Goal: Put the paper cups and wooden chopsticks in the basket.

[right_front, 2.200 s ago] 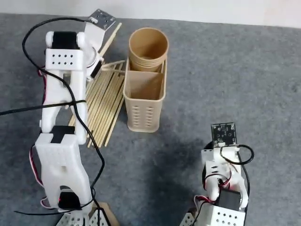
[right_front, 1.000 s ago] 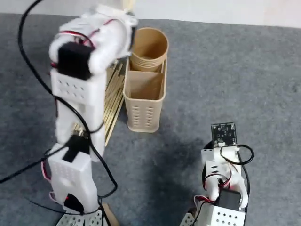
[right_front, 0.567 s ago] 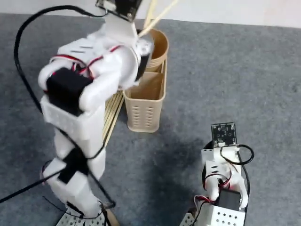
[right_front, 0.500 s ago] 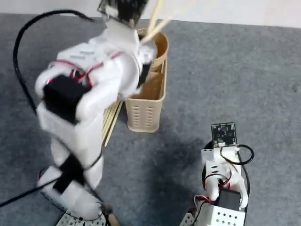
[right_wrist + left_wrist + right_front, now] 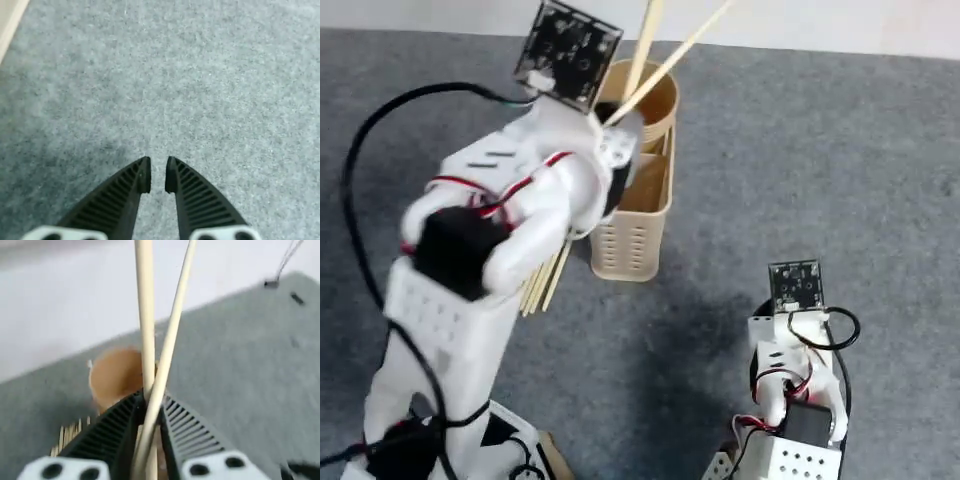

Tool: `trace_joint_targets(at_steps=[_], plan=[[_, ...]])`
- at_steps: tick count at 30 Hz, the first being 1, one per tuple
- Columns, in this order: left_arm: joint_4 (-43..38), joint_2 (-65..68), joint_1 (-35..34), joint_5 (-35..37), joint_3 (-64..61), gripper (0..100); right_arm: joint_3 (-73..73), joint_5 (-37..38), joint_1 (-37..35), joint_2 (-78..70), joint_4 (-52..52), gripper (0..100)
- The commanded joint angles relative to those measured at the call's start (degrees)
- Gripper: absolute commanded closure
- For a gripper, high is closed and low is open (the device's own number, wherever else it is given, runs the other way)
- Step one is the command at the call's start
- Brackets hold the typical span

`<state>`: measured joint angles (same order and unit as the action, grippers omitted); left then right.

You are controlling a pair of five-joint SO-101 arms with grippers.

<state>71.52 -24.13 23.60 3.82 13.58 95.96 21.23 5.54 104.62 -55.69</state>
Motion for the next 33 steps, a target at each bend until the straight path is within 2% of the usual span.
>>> trace_joint_targets(at_steps=[1, 5, 11, 15, 19, 24, 30, 33], plan=[[-11.87, 2.33, -0.31, -0.09, -4.00, 100, 7.43, 0.53, -0.48, 0.57, 1.01, 93.2], [-18.99, 1.71, 0.13, -0.09, -13.93, 100, 7.43, 0.53, -0.48, 0.57, 1.01, 93.2], [-38.07, -5.05, -0.04, -3.16, -36.44, 100, 7.43, 0.53, -0.40, 0.57, 1.01, 93.2], [-45.45, -10.24, -0.04, -4.13, -48.13, 100, 7.43, 0.53, -0.40, 0.57, 1.01, 93.2], [-48.53, -13.76, -0.22, -4.13, -55.34, 99, 7.43, 0.53, -0.40, 0.57, 1.01, 93.2], [-48.35, -17.19, -3.03, -3.87, -57.98, 87, 7.43, 0.53, -0.40, 0.57, 1.01, 93.2], [-48.26, -20.88, -4.35, -4.04, -57.54, 86, 7.43, 0.53, -0.40, 0.57, 1.01, 93.2], [-47.56, -23.78, -7.25, -4.04, -56.40, 87, 7.43, 0.53, -0.40, 0.57, 1.01, 93.2]])
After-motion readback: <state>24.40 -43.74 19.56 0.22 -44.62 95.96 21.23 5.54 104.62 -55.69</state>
